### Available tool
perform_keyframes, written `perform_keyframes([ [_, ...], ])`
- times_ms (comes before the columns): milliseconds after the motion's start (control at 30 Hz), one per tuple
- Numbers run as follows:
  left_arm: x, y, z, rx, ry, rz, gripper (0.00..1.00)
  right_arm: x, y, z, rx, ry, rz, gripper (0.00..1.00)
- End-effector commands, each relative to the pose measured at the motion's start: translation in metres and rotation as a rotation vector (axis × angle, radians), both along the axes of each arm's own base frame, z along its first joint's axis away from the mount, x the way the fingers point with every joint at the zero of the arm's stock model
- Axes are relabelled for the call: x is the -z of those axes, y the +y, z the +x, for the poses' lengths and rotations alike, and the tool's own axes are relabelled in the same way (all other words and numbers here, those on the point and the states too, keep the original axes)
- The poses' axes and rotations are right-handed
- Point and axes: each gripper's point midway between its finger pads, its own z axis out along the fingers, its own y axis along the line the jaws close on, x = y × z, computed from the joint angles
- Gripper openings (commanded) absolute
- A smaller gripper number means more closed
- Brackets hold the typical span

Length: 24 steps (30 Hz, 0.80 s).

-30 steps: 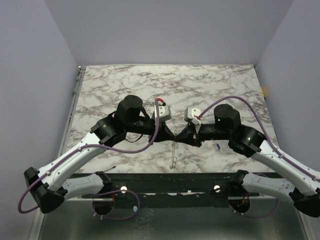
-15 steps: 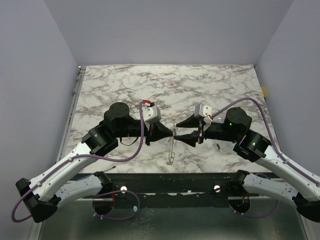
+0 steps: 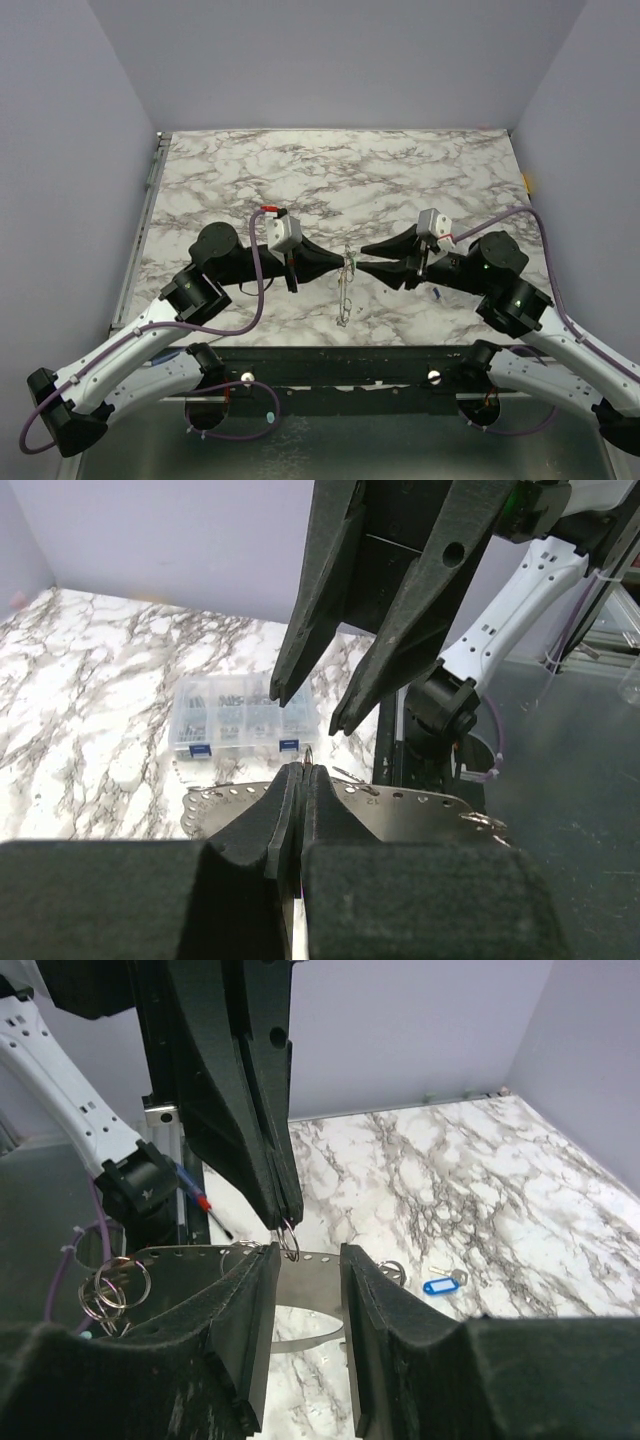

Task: Put the keys on the keyring

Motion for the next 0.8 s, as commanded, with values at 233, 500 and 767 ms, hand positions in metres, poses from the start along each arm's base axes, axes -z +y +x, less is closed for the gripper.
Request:
perform_keyframes([
  [233,-0.023,0.003,-0.007,0.013,-0.068,-0.116,0.0,-0.002,0.01,0.001,-0.032,0.015,-0.008,0.34],
  [500,-0.023,0.004,-0.008,0.018,-0.078,-0.125,0.0,0.006,0.021,-0.003,-0.096,0.039,-0.043,0.31],
  [767,-0.022,0.004,-0.011,0.033,-0.08,-0.123,0.0,0.011,0.028,-0.005,-0.138,0.051,-0.063,0.26],
])
